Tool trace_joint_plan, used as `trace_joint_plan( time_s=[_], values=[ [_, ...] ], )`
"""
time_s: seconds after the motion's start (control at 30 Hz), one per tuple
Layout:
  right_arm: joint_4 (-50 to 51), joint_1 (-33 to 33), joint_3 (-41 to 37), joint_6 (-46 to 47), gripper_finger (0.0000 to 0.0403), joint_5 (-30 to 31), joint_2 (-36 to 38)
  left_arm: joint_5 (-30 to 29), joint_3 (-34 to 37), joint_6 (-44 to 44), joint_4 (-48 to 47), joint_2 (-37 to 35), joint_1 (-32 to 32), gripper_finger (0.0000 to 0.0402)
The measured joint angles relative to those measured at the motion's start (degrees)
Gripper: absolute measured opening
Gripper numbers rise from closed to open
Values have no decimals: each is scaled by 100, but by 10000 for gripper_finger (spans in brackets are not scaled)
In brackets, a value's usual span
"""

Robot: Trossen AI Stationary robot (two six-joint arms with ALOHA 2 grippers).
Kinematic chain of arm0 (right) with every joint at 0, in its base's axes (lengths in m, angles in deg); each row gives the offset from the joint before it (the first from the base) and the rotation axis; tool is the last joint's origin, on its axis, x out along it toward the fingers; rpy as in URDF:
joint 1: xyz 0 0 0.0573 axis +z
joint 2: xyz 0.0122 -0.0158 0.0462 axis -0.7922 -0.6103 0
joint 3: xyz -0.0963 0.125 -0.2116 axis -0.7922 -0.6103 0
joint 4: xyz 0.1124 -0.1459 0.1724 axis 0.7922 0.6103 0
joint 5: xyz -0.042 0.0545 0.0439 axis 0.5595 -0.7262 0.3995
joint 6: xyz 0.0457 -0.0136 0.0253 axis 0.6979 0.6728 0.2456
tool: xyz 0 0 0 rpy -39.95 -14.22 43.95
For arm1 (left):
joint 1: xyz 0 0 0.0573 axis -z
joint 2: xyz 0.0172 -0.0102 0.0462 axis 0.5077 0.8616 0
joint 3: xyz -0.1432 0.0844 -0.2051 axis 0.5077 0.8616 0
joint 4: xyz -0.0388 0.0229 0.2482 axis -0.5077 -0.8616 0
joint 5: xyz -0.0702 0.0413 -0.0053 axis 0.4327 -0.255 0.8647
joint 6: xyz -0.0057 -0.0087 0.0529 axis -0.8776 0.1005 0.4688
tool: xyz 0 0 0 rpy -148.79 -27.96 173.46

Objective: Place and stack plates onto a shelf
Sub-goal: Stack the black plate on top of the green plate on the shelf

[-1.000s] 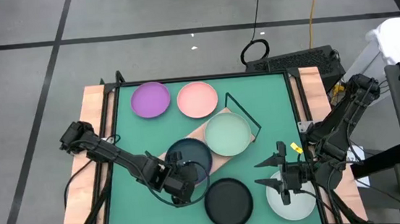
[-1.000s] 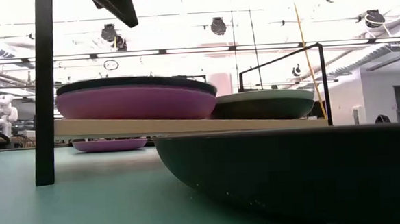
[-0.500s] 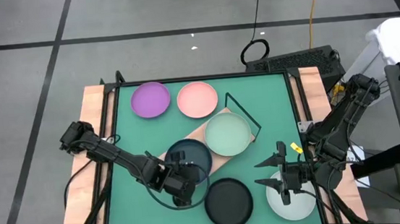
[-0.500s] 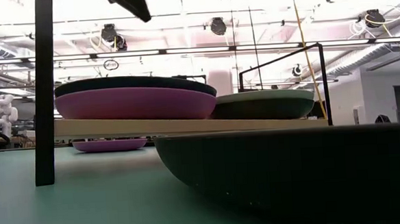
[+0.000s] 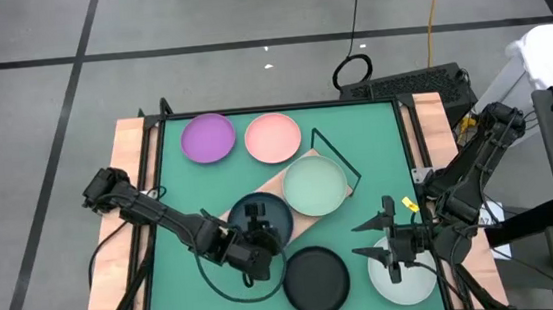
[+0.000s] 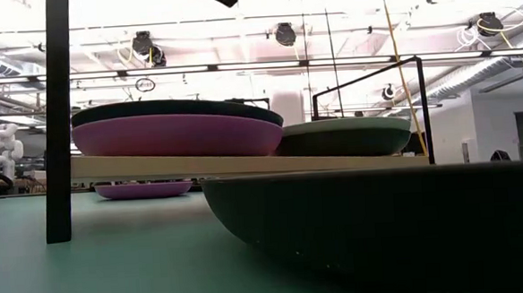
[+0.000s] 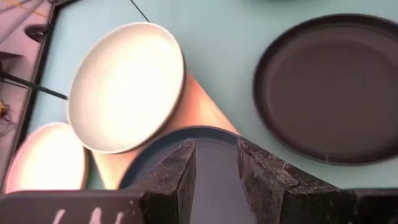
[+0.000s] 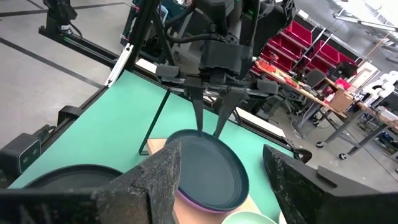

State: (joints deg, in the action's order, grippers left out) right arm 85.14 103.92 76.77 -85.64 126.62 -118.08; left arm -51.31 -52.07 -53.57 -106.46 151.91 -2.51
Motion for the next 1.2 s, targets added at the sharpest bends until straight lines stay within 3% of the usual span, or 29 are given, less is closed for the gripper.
trace_joint_plan(
  time_s=[0.3, 0.47, 0.7, 1.03, 1.2],
  values=[
    [107, 0, 0, 143, 208, 0, 0, -12, 0, 441, 4, -14, -154, 122],
    [134, 0, 0, 160, 208, 0, 0, -83, 343, 550, 255, -399, -338, 122],
    [407, 0, -1, 312, 208, 0, 0, -179, 1595, 494, 1280, -1611, -404, 122],
    [455, 0, -2, 509, 208, 0, 0, -175, 3809, 1422, 4101, -3471, -194, 122],
    [494, 0, -2, 614, 208, 1, 0, -188, 4686, 1454, 4821, -4069, -221, 122]
  ],
)
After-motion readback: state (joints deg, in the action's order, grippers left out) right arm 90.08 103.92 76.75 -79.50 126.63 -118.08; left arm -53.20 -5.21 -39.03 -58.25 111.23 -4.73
